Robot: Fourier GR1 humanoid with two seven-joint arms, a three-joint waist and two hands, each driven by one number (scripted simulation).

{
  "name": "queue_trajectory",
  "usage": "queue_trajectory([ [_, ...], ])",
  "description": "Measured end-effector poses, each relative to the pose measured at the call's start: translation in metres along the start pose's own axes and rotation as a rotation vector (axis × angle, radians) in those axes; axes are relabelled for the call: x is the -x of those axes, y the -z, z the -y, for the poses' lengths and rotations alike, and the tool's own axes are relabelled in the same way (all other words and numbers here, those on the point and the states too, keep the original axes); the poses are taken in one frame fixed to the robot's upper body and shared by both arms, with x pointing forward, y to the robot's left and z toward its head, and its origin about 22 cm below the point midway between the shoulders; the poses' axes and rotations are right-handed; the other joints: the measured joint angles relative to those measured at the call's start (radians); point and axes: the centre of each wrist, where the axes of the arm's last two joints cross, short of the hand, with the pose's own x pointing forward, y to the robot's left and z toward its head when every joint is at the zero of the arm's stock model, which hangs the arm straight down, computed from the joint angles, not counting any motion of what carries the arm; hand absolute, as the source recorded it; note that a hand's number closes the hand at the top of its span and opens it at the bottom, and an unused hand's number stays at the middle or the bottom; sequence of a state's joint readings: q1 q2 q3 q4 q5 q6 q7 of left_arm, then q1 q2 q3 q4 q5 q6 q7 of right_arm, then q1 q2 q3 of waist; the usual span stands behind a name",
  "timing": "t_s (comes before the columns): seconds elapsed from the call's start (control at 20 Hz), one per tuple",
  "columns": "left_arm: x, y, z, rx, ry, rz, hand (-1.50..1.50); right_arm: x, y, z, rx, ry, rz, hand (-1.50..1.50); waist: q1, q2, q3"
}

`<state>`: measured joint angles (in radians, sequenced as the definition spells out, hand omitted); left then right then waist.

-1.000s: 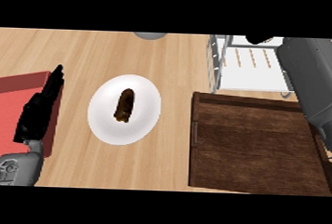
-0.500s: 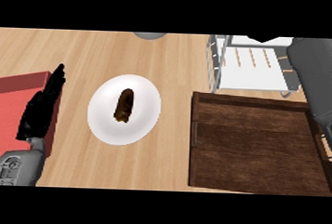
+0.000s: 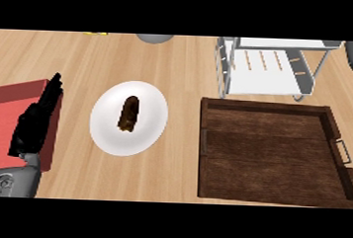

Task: Pick the cupcake from the tray and place it in the tiered basket

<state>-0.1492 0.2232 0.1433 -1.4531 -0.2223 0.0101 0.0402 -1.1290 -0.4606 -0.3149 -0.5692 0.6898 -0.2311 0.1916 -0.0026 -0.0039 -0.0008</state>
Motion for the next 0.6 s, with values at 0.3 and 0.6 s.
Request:
queue_trajectory([
  [0.3,0.001,-0.003,0.003,-0.017,0.002,-0.018,0.0,0.041,0.0,0.054,-0.031,0.069,-0.096,-1.5,-0.018,-0.005,0.0],
  [0.6,-0.003,-0.002,0.001,-0.019,0.001,-0.021,0.0,0.109,-0.019,0.111,-0.036,0.134,-0.1,-1.5,-0.022,-0.004,0.001],
])
